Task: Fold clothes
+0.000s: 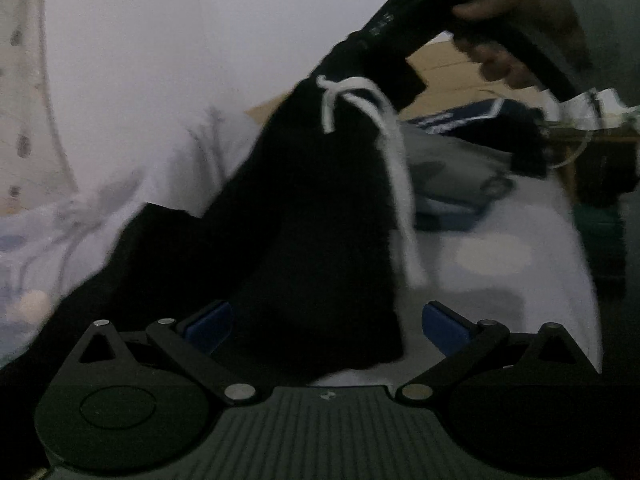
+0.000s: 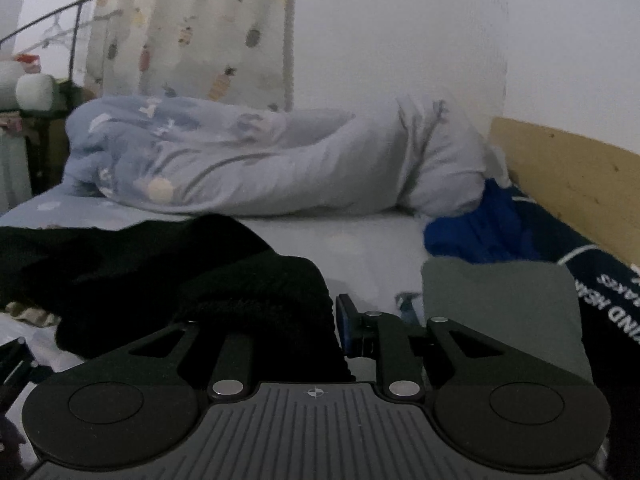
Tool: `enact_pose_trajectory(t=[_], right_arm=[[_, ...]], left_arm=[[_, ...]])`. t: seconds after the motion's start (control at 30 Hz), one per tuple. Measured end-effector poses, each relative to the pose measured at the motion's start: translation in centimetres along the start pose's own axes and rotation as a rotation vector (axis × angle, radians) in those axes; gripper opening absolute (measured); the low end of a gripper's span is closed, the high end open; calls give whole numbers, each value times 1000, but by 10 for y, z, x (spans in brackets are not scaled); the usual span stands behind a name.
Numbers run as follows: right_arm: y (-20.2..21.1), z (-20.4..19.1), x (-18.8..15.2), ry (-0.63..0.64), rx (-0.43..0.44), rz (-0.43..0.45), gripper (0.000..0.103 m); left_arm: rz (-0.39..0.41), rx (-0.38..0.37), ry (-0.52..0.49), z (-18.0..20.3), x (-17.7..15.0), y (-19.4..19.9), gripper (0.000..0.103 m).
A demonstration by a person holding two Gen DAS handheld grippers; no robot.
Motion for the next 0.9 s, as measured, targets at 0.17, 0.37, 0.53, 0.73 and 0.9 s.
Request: enact_pose_trajectory(t=[0.17,0.37,0.53,0.73,0.9], right_arm=[[2,-9,15,14,20,7,24],[5,-16,22,38,38,1,24],[3,-8,14,35,27,-24,24],[0,3,0,-2,1,-58,24],[3,-4,9,-2,14,-44,24]], left_arm=[[-3,34,-28,3,3,-8,92],[-34,58,-59,9,2,-21,82],[-61,30,-93,11,-3,-15,62],[-59,-27,-123,24,-6,-10,62],[-44,-12,-213,34,-7,-9,94]])
Point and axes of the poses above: each gripper's, at about its wrist camera, not at the fingertips, and y roughly against the way its jaws point, z to its right, x to its top, the point moved 8 cm from there along -y, roughly the way its jaws point, and after that the axes turned 12 degrees about z, right-handed, at the moved point
